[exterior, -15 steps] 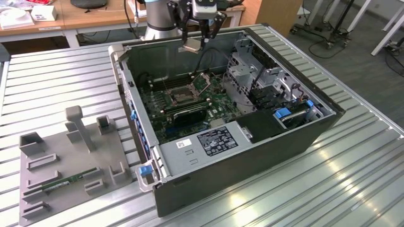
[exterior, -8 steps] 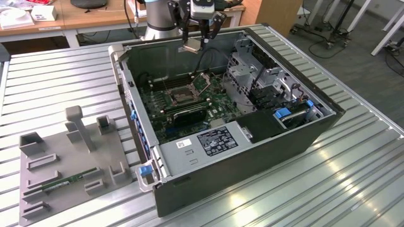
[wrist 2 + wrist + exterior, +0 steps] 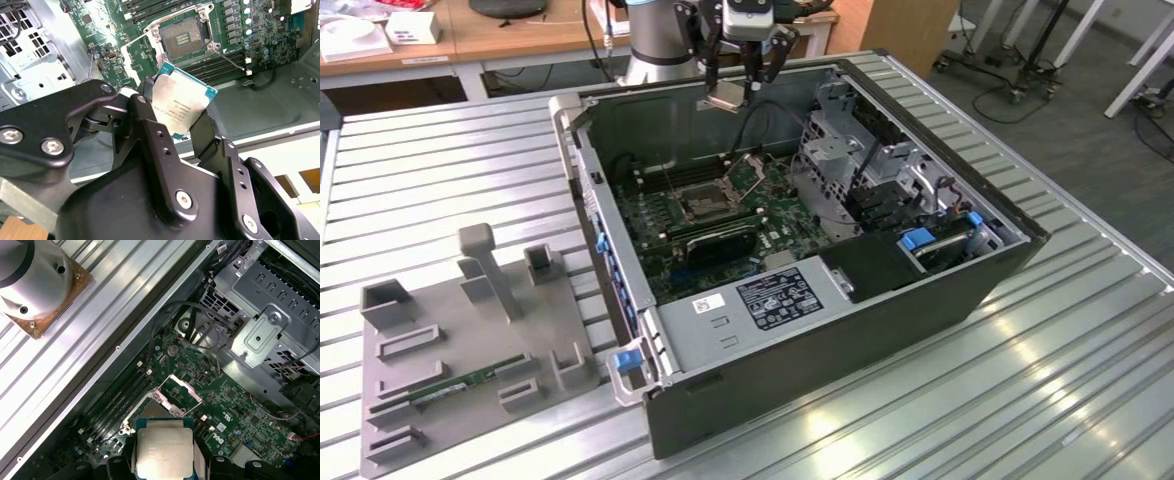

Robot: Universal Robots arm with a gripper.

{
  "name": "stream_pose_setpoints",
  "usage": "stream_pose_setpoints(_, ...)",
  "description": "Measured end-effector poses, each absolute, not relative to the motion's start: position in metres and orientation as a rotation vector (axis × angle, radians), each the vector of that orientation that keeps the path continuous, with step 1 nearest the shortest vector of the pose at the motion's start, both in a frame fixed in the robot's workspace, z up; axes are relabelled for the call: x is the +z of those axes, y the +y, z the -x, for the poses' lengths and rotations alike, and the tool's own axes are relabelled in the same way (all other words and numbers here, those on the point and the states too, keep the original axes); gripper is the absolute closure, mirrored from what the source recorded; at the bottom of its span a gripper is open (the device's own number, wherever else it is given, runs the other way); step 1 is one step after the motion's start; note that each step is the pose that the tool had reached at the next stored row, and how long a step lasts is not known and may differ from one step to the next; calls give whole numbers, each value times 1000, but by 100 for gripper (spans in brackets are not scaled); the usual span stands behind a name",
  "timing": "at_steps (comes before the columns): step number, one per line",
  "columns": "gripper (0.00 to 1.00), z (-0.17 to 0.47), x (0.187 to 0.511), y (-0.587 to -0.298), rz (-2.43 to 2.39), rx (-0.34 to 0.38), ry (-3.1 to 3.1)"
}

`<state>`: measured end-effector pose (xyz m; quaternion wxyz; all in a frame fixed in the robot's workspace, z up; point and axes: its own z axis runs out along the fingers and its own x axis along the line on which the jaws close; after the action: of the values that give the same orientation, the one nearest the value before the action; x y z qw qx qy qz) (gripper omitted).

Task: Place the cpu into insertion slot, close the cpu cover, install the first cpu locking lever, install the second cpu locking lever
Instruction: 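Place the cpu into insertion slot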

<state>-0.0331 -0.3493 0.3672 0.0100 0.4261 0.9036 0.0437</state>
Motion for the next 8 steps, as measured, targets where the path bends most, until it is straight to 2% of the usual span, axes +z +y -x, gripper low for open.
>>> stream_pose_setpoints(8,46,33,367,-349,-1411,136,2779)
